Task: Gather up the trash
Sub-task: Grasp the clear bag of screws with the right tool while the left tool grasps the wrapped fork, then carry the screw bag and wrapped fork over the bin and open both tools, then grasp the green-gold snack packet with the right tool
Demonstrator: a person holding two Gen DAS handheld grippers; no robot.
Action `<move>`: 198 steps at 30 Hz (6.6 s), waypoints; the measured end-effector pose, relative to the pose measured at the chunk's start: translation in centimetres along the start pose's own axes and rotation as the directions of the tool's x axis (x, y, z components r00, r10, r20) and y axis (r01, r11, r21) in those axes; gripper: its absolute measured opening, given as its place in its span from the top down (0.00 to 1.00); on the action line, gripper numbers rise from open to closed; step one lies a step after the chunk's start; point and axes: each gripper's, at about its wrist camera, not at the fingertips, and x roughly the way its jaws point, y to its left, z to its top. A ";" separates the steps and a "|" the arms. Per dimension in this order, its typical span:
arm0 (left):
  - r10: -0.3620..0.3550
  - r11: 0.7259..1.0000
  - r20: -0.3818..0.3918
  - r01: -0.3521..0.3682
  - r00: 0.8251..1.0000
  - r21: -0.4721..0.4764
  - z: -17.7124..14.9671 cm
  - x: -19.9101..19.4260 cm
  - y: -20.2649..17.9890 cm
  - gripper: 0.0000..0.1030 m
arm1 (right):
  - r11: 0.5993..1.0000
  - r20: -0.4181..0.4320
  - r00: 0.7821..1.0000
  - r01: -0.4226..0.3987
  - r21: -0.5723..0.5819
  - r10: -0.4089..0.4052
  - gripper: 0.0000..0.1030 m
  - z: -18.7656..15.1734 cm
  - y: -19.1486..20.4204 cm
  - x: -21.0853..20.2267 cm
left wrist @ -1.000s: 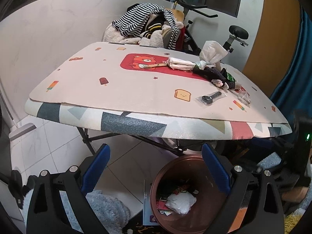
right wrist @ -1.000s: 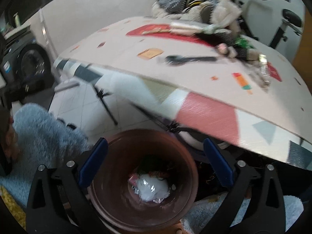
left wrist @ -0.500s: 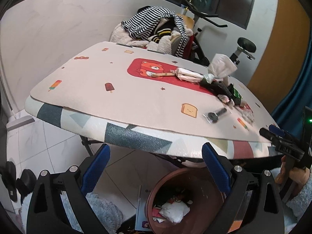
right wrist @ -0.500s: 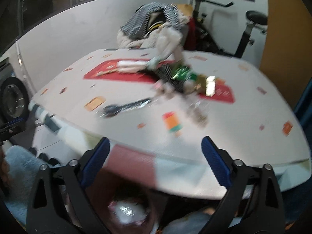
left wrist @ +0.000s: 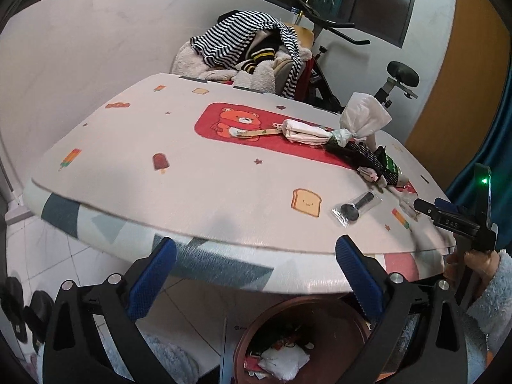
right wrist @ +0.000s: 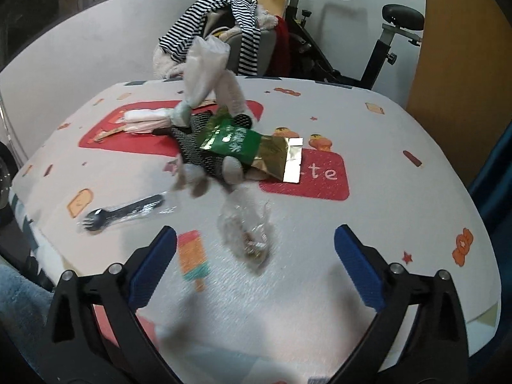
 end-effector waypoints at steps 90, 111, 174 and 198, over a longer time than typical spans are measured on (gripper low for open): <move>-0.316 0.832 -0.395 0.452 0.862 0.321 -7.7 0.0 -8.3 0.89 | 0.949 0.128 0.946 -0.308 0.069 0.298 0.74 -5.4 5.5 -9.5; -0.205 0.943 -0.179 0.243 0.962 0.228 -7.0 -1.1 -4.8 0.31 | 0.922 0.040 0.923 -0.385 0.035 0.384 0.73 -8.9 8.9 -8.8; -0.078 0.996 0.050 0.080 0.996 -0.048 0.2 -1.6 1.9 0.19 | 0.965 0.049 0.970 -0.243 0.098 0.239 0.06 0.9 3.4 -4.3; -0.146 0.988 -0.004 0.146 0.989 -0.052 3.1 4.7 -0.1 0.19 | 0.954 -0.040 0.984 -0.161 0.254 0.176 0.18 7.9 0.1 8.6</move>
